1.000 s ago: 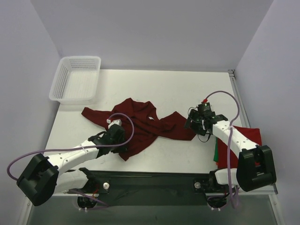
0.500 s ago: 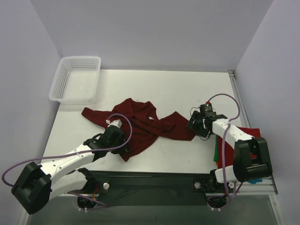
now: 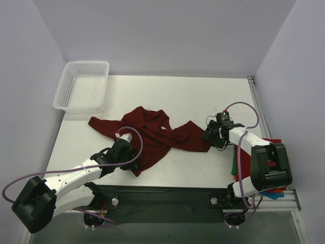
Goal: Fold and stack the t-shirts
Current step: Flatten out the tshirt
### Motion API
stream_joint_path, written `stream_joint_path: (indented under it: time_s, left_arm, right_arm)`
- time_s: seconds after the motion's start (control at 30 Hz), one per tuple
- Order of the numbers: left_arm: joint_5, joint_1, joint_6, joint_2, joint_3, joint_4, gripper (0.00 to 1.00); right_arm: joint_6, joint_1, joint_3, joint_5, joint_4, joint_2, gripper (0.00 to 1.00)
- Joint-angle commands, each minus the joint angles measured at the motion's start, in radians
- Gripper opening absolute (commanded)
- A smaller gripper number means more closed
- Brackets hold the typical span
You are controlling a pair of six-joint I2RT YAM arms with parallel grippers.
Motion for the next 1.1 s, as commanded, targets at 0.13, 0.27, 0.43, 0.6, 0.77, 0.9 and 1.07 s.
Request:
stream_joint_path:
  time_s: [0.13, 0.27, 0.43, 0.6, 0.77, 0.9, 1.07]
  left_arm:
    - [0.042, -0.004, 0.007, -0.001, 0.008, 0.047, 0.07]
    - [0.019, -0.004, -0.022, -0.042, 0.041, -0.046, 0.00]
    - [-0.180, 0.020, -0.083, -0.176, 0.133, -0.276, 0.00]
    - [-0.254, 0.140, -0.059, -0.291, 0.269, -0.439, 0.00]
    - [-0.216, 0.379, 0.059, -0.276, 0.451, -0.467, 0.00]
    - [-0.203, 0.505, 0.130, -0.199, 0.654, -0.467, 0.00]
    - [-0.135, 0.638, 0.171, -0.090, 0.973, -0.488, 0.00]
  right_arm:
    - [0.018, -0.003, -0.014, -0.024, 0.018, 0.063, 0.35]
    - [0.017, 0.000, -0.012, -0.022, 0.007, 0.045, 0.00]
    - [0.007, -0.005, -0.006, -0.007, -0.045, -0.044, 0.00]
    - [-0.006, -0.011, 0.054, 0.010, -0.140, -0.161, 0.00]
    - [-0.010, -0.070, 0.220, 0.001, -0.276, -0.286, 0.00]
    - [0.012, -0.129, 0.386, -0.039, -0.370, -0.337, 0.00]
    - [0.096, -0.271, 0.587, -0.189, -0.454, -0.391, 0.00]
